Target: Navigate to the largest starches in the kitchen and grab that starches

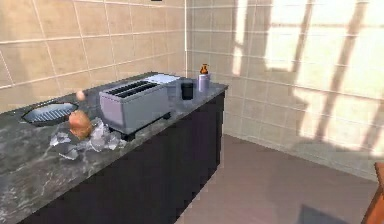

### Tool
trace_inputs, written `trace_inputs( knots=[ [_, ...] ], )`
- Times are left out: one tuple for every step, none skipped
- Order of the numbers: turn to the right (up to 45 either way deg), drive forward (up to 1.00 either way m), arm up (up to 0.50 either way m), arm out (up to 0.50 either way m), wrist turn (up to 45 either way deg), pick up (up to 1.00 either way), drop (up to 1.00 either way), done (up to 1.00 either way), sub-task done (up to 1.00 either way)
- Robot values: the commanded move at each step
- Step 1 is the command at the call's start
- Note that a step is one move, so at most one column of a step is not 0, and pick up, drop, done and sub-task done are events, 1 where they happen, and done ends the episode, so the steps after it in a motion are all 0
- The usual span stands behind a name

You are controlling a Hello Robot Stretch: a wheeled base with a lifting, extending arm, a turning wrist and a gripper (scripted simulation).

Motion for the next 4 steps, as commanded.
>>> trace_inputs(
  knots=[
    [-27.0,0.0,0.0,0.0,0.0,0.0,0.0,0.0,0.0],
    [45.0,0.0,0.0,0.0,0.0,0.0,0.0,0.0,0.0],
    [18.0,0.0,0.0,0.0,0.0,0.0,0.0,0.0,0.0],
    [0.0,1.0,0.0,0.0,0.0,0.0,0.0,0.0,0.0]
  ],
)
